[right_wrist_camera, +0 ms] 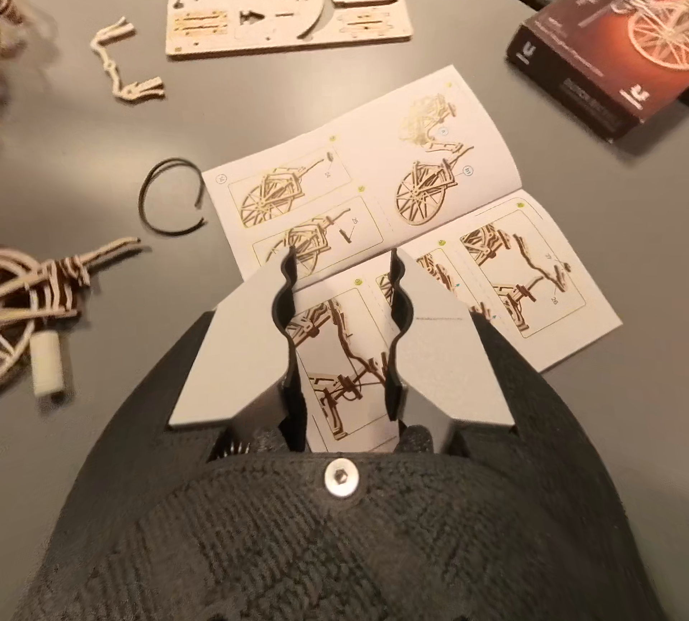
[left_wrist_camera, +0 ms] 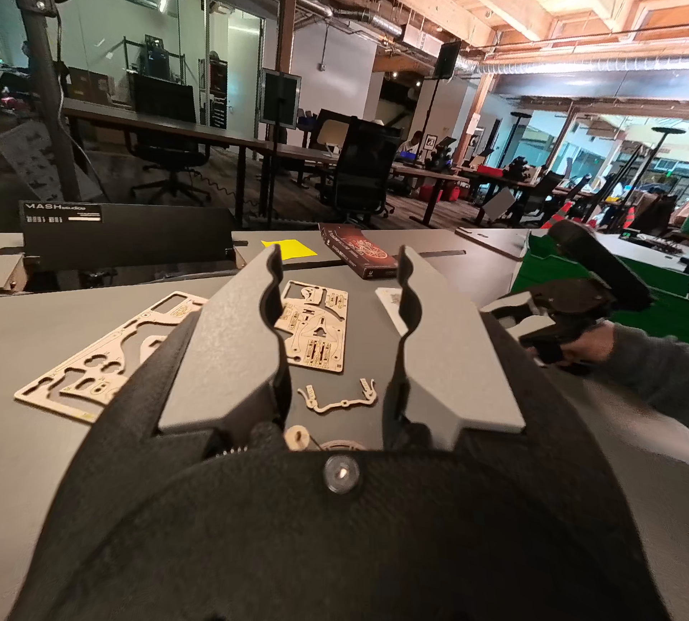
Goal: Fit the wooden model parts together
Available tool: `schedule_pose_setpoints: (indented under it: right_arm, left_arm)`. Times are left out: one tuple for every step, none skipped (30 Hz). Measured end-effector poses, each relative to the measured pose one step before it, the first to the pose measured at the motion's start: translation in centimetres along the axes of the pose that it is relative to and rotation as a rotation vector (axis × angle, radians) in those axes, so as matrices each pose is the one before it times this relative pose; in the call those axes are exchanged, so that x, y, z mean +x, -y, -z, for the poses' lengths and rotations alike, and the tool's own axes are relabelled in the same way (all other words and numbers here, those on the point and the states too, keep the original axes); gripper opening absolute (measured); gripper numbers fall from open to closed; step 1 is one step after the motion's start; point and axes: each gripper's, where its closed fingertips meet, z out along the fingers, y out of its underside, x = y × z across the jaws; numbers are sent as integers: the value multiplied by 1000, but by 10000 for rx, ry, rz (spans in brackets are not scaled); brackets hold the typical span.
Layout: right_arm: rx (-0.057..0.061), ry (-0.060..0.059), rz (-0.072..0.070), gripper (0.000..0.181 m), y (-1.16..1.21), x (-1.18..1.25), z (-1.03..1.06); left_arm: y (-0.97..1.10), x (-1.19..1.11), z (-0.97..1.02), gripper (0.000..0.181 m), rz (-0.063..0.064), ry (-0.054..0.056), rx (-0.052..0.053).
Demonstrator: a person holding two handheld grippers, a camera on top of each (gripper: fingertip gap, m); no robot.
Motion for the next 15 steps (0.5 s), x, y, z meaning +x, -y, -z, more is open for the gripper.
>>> schedule_pose_setpoints:
  right_arm:
    - [-51,383,422,48,-33,110,44]
    - [-36,425,479,48,22,48,37]
    - [-9,403,438,49,23,51,11]
    - [-34,345,236,50,-8,72,35]
    - [41,384,187,56,108,-198,119]
    - [282,165,229,57,479,-213,342]
    - [640,-73,391,57,1016,-253,650]
    - [930,-260,501,57,1436,-267,935]
    - [1040,-439,477,55,1601,-98,1080]
    - [1028,-580,457,54,1492,154,1124]
    - [980,-758,480,52,1273,437,1181]
    - [930,-967,496,49,1052,764,1228]
    - [885,-995,461,44,842,850,1205]
    - [716,-814,361,43,569,710,1023]
    - [339,-493,295,41,180,460,636]
  left_arm:
    - [110,228,-1,62,94,-88,154]
    - [-3,388,-59,66,63,-157,138]
    - [-171,522,-70,68,5,-212,36]
    - [-297,515,-96,68,-127,-167,-30]
    - [-320,383,-58,68,-249,-39,-18]
    - [-190,341,10,68,-325,45,77]
    - [-34,410,93,68,-353,20,160]
    - [90,465,165,67,-363,-3,236]
    - [234,403,202,67,-333,62,348]
    - [223,471,198,67,-192,27,326]
    - [89,761,115,67,-84,-177,211]
    - [-166,916,7,67,-94,-296,42]
    - [-328,731,-70,67,-172,-214,-77]
    - [-362,549,-118,67,-214,-145,-123]
    - [-313,437,-120,66,-213,-121,-112]
